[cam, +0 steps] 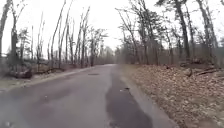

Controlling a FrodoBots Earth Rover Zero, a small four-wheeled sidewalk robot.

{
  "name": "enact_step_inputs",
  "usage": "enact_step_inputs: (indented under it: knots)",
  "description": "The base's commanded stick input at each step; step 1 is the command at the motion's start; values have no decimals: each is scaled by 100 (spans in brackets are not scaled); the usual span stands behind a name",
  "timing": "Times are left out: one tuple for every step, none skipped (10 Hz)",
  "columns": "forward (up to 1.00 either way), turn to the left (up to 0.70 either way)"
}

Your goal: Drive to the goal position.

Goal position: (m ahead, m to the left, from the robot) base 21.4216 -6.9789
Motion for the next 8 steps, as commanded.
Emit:
enact_step_inputs:
  knots:
    - [100,0]
    - [100,0]
    - [100,0]
    - [100,0]
    - [100,0]
    - [100,0]
    - [100,0]
    - [100,0]
